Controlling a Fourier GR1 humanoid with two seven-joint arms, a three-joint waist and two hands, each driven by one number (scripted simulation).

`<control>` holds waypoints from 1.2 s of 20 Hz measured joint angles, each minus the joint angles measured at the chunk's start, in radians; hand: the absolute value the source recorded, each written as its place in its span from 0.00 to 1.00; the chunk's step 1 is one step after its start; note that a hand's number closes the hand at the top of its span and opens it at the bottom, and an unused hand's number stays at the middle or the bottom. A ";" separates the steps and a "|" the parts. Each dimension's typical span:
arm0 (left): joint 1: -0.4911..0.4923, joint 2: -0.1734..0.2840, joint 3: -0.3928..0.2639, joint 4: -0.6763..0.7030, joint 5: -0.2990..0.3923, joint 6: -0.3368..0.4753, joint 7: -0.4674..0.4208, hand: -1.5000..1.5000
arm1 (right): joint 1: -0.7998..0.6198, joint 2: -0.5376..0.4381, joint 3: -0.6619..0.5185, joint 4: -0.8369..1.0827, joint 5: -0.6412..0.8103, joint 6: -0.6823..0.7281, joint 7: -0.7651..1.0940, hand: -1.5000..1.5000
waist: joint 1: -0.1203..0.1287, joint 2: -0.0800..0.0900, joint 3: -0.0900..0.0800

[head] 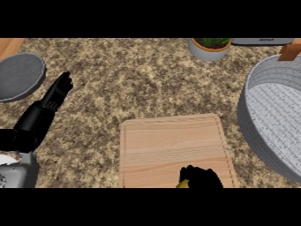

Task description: Pick the lemon from the cutting board and place it in the basket

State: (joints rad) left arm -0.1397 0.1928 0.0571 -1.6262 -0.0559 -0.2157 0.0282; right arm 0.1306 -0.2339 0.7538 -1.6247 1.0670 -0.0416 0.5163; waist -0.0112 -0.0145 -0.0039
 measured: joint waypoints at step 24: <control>0.013 0.003 0.023 0.013 0.000 0.001 -0.011 0.50 | 0.690 -0.760 0.003 -0.710 -0.475 -0.679 -0.779 1.00 | -0.026 0.007 0.005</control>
State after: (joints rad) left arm -0.1266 0.1958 0.0806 -1.6130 -0.0559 -0.2143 0.0174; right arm 0.8209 -0.9943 0.7572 -2.3344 0.5917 -0.7203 -0.2624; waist -0.0370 -0.0080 0.0012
